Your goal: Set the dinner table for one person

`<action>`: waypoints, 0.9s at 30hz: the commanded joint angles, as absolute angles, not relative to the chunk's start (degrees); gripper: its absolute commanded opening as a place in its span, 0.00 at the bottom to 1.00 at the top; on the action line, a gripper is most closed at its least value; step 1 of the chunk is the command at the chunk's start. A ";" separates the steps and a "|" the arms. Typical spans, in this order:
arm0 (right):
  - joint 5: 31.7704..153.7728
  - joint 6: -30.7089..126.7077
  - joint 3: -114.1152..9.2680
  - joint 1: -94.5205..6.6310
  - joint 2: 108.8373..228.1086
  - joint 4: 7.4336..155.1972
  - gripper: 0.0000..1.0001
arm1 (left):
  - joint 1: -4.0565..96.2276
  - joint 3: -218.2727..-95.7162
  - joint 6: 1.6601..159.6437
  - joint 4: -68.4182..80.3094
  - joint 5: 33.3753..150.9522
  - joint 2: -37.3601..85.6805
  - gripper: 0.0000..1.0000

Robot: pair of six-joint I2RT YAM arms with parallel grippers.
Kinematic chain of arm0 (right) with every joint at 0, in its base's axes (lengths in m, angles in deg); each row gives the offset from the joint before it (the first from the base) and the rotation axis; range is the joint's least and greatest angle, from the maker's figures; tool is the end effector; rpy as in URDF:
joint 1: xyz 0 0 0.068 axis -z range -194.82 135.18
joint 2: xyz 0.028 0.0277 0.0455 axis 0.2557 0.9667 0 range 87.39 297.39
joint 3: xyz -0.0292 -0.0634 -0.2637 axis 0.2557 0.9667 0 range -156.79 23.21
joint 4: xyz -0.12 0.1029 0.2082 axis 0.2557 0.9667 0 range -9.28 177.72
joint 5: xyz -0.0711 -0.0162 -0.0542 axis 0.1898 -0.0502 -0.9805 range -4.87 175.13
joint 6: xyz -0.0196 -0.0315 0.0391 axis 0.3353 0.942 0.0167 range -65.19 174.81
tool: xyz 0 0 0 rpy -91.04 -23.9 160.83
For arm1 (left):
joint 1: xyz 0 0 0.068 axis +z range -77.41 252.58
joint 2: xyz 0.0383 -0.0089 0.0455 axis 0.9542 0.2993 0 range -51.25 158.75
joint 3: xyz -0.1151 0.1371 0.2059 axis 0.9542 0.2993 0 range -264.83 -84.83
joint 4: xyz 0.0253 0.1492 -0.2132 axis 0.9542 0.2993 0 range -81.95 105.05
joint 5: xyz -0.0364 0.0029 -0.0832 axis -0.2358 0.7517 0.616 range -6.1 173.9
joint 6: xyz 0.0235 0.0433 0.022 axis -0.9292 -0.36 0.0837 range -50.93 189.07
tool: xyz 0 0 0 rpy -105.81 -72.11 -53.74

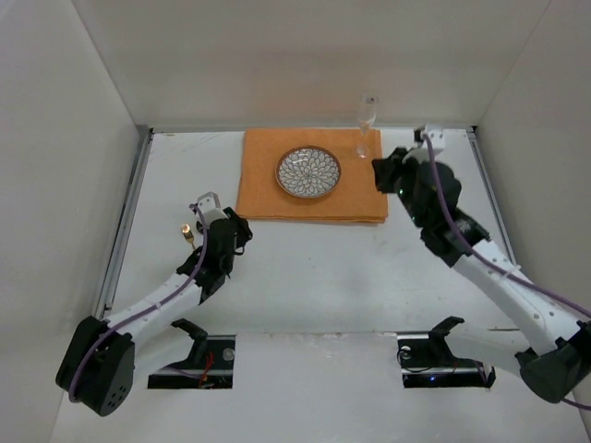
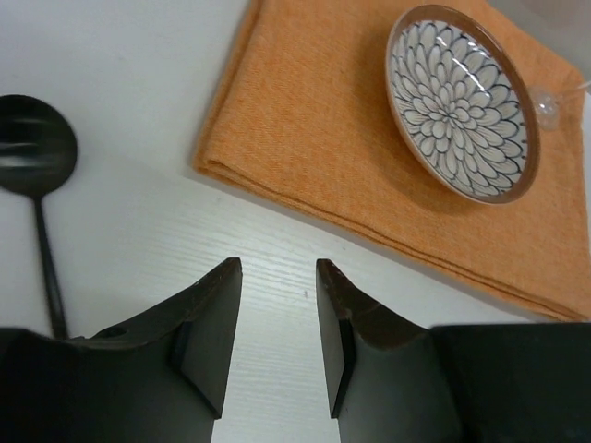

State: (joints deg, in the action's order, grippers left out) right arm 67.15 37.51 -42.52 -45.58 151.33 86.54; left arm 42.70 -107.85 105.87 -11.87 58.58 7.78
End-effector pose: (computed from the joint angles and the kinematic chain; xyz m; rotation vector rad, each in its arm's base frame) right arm 0.2243 0.1209 0.4106 0.0478 1.6509 0.3841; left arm 0.1979 -0.0962 0.2150 -0.4162 1.7957 -0.4106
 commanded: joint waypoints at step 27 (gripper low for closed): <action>70.72 23.88 -6.23 -55.38 144.61 60.42 0.40 | 52.94 -115.67 103.87 4.79 50.76 25.39 0.29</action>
